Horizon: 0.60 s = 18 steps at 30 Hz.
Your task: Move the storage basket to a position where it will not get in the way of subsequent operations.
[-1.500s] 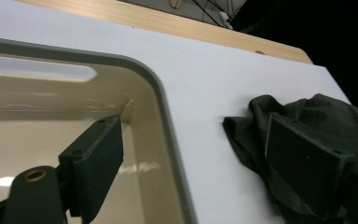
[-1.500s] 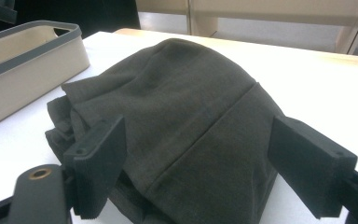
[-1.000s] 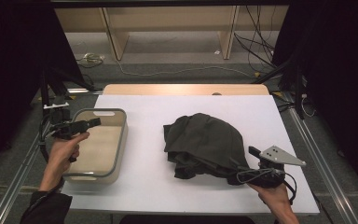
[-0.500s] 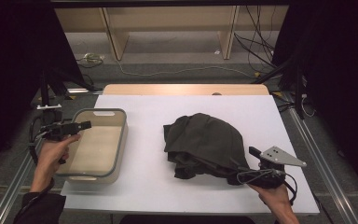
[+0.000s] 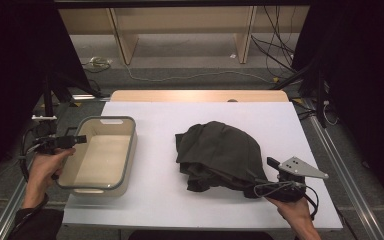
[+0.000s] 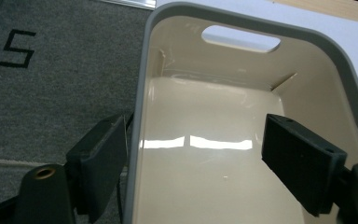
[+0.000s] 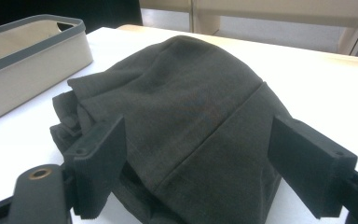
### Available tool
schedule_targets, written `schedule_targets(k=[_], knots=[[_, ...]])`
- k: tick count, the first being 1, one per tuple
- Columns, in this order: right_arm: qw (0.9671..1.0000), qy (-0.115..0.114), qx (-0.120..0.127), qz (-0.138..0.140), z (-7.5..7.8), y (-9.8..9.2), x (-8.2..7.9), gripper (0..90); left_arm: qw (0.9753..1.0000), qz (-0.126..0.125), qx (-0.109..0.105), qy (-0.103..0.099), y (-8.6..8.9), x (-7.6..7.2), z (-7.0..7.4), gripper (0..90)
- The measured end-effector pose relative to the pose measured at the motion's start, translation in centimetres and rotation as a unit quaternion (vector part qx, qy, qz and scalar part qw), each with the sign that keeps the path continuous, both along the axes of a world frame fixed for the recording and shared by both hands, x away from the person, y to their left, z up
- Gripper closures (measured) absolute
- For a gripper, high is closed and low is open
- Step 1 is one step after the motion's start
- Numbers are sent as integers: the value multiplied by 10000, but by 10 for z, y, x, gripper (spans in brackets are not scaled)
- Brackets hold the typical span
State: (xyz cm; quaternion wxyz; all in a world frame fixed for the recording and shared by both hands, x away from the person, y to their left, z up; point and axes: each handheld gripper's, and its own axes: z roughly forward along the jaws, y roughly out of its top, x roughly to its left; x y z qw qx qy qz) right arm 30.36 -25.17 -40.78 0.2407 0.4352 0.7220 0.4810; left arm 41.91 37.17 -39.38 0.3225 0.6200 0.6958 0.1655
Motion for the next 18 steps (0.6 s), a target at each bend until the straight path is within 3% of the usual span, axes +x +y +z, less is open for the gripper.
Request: schedule_targets(k=[9,13,18], knots=[[10000,-1,5,-1,0,0,0,205,9993,4,172,323,12,-3,-7,297],[10000,-4,4,-2,0,0,0,205,9988,-15,178,445,18,-5,-10,373],[10000,3,2,0,0,0,0,205,9989,-76,178,437,23,-8,-11,535]])
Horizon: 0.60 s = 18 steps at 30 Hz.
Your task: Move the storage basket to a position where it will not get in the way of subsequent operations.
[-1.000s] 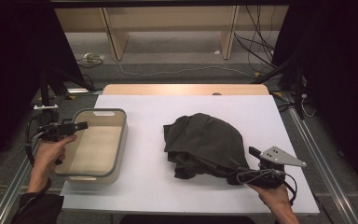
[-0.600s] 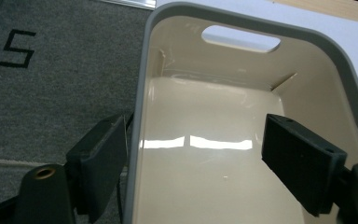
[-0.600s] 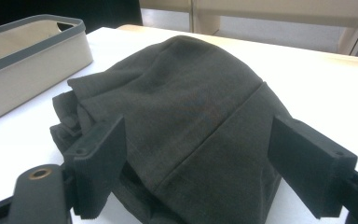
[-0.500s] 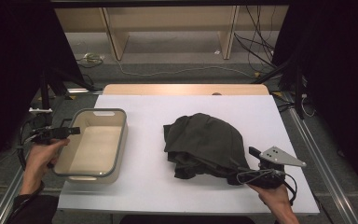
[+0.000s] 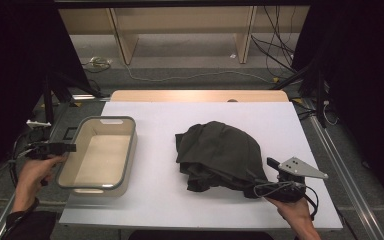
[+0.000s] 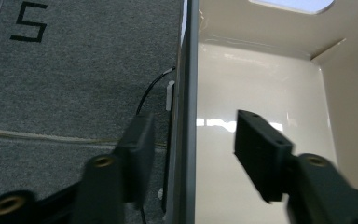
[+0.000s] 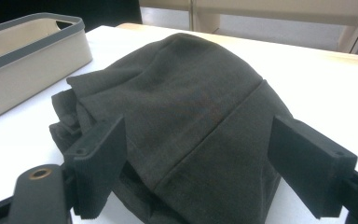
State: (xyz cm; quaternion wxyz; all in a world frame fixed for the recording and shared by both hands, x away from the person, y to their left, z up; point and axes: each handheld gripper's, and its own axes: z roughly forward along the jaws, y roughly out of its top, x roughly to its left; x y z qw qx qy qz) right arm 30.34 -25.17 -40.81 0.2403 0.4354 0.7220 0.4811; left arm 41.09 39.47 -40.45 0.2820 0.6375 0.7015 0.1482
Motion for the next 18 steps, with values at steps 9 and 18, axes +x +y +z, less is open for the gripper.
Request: schedule_targets(k=[9,18], knots=[[10000,34,1,1,-1,0,1,206,9999,-36,50,150,0,1,-6,695],[10000,23,20,23,0,0,0,206,9993,-53,148,351,-2,3,-11,819]])
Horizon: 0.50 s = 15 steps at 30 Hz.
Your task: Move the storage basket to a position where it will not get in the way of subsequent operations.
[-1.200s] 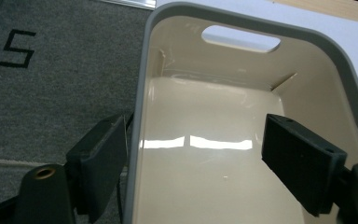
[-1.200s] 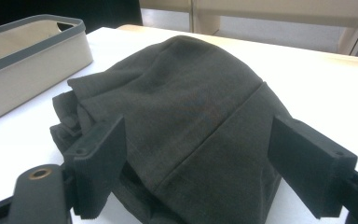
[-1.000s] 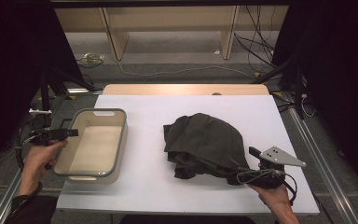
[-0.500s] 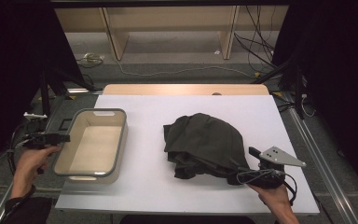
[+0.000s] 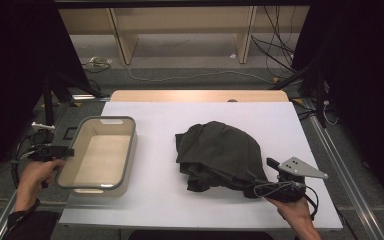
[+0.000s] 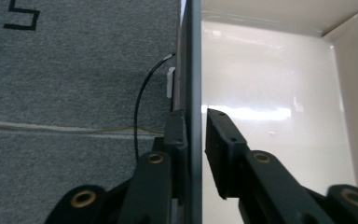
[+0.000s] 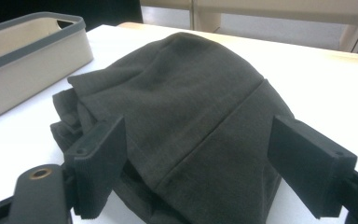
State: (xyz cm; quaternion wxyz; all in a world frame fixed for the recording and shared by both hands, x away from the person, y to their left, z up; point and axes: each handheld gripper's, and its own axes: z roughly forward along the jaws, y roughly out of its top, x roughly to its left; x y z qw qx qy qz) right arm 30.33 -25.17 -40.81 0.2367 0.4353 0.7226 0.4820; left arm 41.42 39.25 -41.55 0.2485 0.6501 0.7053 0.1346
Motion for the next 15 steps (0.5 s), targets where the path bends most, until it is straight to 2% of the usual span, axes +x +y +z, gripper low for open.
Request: schedule_targets(k=[11,12,13,15], knots=[[10000,23,-25,14,-1,1,1,207,9999,118,-89,79,-1,2,1,829],[10000,23,-25,14,-1,1,1,207,9998,134,-127,89,-1,2,2,829],[10000,22,-24,31,0,2,1,207,9995,138,-250,97,-2,3,1,827],[10000,31,-37,37,-1,2,1,207,9995,126,-267,96,-5,4,1,827]])
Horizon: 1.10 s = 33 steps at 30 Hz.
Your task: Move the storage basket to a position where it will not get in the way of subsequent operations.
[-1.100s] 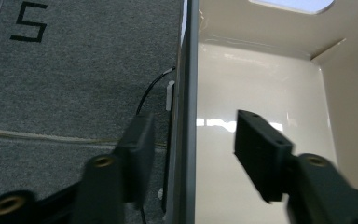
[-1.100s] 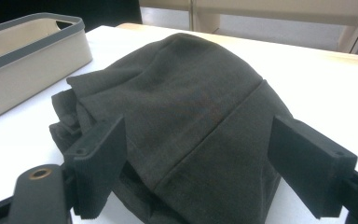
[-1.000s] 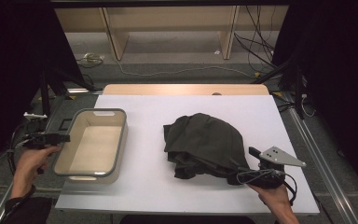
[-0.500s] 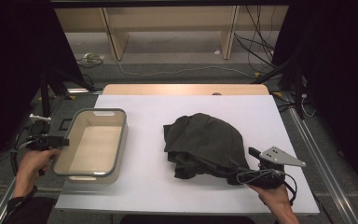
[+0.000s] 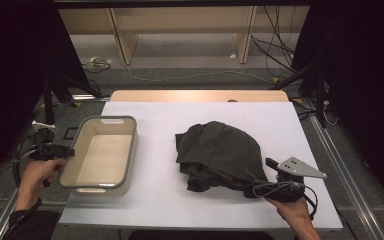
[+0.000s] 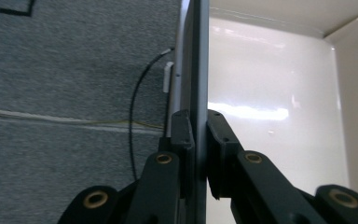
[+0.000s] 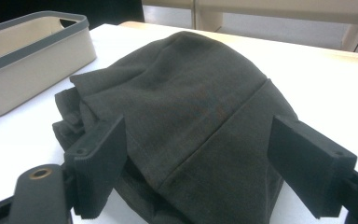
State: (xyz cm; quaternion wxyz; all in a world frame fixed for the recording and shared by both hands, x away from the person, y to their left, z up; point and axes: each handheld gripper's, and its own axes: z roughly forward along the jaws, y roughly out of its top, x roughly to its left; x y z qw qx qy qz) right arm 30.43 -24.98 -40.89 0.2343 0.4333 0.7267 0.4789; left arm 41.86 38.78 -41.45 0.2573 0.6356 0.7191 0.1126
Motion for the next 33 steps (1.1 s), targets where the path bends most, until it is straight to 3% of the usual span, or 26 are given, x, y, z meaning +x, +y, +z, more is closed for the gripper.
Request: schedule_targets(k=[8,16,29,33], knots=[[10000,0,-7,4,0,0,0,207,10000,-24,22,-62,-16,7,-1,830],[10000,35,-15,51,-2,4,2,208,9996,-174,200,-114,-32,16,0,833],[10000,42,-26,44,-2,4,2,207,9995,-201,187,-170,-34,20,-1,831],[10000,36,-19,27,-1,3,1,207,9997,-191,83,-158,-32,19,-1,826]])
